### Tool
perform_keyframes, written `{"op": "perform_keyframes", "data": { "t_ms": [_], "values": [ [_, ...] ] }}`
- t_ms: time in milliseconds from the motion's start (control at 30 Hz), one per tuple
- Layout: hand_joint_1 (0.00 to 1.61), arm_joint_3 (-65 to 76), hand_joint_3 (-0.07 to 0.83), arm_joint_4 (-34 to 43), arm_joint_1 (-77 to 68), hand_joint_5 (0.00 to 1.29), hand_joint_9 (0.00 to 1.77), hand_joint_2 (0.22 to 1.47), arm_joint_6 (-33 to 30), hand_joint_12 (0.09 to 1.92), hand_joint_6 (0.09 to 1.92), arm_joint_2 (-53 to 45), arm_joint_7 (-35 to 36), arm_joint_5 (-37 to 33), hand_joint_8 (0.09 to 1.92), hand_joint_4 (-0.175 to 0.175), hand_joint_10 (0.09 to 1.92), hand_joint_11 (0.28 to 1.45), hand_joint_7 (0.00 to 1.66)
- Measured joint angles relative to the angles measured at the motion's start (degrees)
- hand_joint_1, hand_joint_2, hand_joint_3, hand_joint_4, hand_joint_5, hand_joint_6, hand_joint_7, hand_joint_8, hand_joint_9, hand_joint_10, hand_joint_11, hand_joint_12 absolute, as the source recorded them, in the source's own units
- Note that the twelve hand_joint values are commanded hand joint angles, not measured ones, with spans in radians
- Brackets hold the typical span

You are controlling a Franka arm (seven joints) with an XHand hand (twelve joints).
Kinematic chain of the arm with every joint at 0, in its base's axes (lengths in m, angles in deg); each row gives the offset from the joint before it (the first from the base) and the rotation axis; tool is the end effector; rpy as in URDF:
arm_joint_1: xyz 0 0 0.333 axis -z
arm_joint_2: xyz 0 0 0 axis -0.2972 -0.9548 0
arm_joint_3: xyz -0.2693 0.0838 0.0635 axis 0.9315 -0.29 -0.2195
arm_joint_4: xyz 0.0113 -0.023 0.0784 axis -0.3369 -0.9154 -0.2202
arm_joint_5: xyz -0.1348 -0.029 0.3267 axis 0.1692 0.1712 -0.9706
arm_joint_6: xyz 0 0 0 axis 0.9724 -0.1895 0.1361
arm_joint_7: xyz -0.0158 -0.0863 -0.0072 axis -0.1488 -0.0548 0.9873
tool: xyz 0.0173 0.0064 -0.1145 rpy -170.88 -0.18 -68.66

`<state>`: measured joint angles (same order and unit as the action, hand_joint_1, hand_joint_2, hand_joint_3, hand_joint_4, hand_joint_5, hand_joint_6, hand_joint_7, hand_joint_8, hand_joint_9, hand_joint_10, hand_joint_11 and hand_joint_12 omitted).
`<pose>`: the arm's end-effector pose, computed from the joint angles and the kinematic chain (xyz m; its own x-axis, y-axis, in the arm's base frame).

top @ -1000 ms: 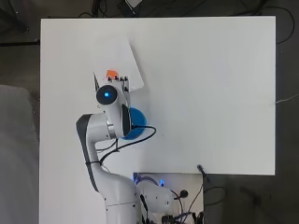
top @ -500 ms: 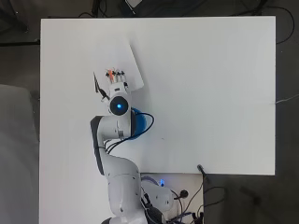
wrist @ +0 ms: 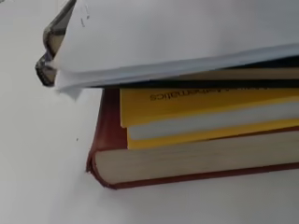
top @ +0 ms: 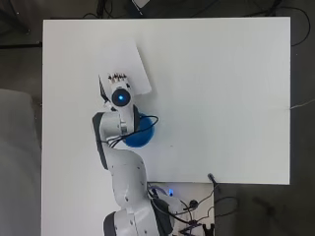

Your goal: Teleoperate dual arm-hand system to pick and place objects

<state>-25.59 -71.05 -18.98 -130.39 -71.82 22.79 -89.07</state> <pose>0.4256 0.1096 0.3174 0.4709 0.8788 0.0771 0.8821 -0.4679 -0.0539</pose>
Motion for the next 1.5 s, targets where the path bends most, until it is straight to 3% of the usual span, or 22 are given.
{"op": "perform_keyframes", "data": {
  "t_ms": [167,333,433,467,500,533,567,600,667,800,967,1200,1500],
  "values": [
    [0.31,1.6,0.008,8.2,0.0,0.35,0.55,1.1,8.2,0.09,0.09,-3.4,-4.4,1.8,0.09,0.002,0.09,0.55,0.43],
    [0.34,-0.3,0.001,10.8,2.9,0.43,0.63,1.12,12.2,0.09,0.09,-4.7,-5.3,1.4,0.09,0.03,0.09,0.58,0.55],
    [0.35,-0.3,-0.002,11.2,3.2,0.4,0.54,1.12,13.9,0.09,0.09,-7.3,-4.8,0.6,0.09,0.037,0.09,0.54,0.45],
    [0.54,0.0,-0.04,10.9,3.1,0.51,0.69,1.19,13.9,0.09,0.5,-7.9,-4.3,0.1,0.09,0.087,0.09,0.61,0.6],
    [0.73,0.1,-0.032,10.4,3.1,0.65,0.88,1.19,13.8,0.53,0.83,-8.2,-3.4,-0.5,0.71,0.112,0.74,0.78,0.73],
    [0.83,0.2,-0.015,9.7,3.0,0.7,1.14,1.22,13.4,1.1,1.09,-8.1,-2.5,-1.1,1.25,0.119,1.27,0.95,0.92],
    [0.87,0.2,-0.004,9.0,3.0,0.7,1.33,1.24,12.9,1.49,1.26,-7.7,-1.4,-1.8,1.59,0.13,1.59,1.05,1.06],
    [0.88,0.3,0.001,8.3,3.1,0.69,1.44,1.26,12.4,1.7,1.36,-7.4,-0.3,-2.4,1.77,0.137,1.76,1.1,1.13],
    [0.88,-0.1,0.005,7.1,4.1,0.66,1.5,1.28,11.5,1.87,1.45,-6.6,2.1,-4.1,1.9,0.135,1.89,1.14,1.15],
    [0.86,0.6,0.0,6.2,5.6,0.65,1.49,1.29,12.0,1.91,1.49,-2.2,6.1,-7.1,1.92,0.161,1.92,1.14,1.13],
    [0.85,2.0,0.0,8.0,5.0,0.66,1.32,1.29,14.6,1.87,1.48,7.9,6.9,-6.8,1.92,0.175,1.92,1.02,0.98],
    [0.85,5.5,0.001,12.1,5.5,0.64,1.22,1.29,20.4,1.88,1.5,12.8,3.9,-1.1,1.92,0.175,1.92,0.94,0.87],
    [0.86,14.7,0.0,8.9,6.7,0.66,1.26,1.28,23.8,1.92,1.5,21.8,3.6,8.0,1.92,0.175,1.92,1.0,0.88]
  ]
}}
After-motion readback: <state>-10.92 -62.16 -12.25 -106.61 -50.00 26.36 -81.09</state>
